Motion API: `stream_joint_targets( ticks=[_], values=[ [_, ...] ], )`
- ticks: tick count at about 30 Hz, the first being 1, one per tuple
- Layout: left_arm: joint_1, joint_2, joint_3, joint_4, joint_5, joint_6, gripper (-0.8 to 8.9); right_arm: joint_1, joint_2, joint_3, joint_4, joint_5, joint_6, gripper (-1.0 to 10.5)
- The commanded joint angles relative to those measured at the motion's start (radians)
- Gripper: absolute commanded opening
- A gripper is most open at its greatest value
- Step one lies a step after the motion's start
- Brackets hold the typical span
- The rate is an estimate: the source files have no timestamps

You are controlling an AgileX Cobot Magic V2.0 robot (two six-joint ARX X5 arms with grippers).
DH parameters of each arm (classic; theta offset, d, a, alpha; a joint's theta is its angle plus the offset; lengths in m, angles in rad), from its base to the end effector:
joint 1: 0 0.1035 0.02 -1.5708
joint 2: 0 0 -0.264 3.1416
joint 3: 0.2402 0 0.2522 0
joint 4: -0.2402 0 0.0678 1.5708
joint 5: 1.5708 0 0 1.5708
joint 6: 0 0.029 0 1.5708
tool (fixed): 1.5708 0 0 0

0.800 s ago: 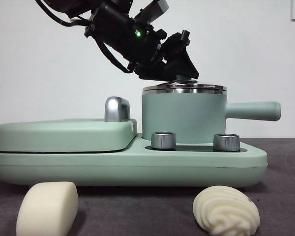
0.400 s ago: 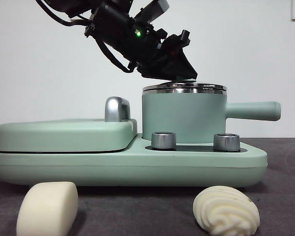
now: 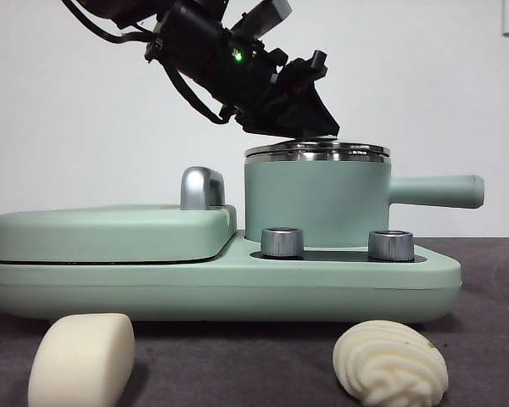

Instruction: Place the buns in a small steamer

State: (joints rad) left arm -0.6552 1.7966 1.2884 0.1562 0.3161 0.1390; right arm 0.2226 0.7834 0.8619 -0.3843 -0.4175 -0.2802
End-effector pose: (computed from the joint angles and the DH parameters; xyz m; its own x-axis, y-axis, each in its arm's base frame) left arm 0.3210 -0.2581 0.2611 0.5180 -0.7901 -0.3277 0.8406 0.5412 0.0239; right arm 0.1558 0.0473 0.3404 0.7607 0.5879 -0.2752 -0.6375 0.7564 -0.1464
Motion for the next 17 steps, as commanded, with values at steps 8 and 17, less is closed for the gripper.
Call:
stream_joint_targets(
  ticks=[8,17],
  values=[
    [0.008,-0.153,0.028,-0.107,-0.003,-0.002,0.08,0.004,0.006,0.021,0.008,-0.001,0.012,2.7],
    [0.033,-0.33,0.028,-0.302,-0.115,-0.058,0.1,0.032,0.007,0.021,-0.007,-0.001,0.012,2.7]
  ],
)
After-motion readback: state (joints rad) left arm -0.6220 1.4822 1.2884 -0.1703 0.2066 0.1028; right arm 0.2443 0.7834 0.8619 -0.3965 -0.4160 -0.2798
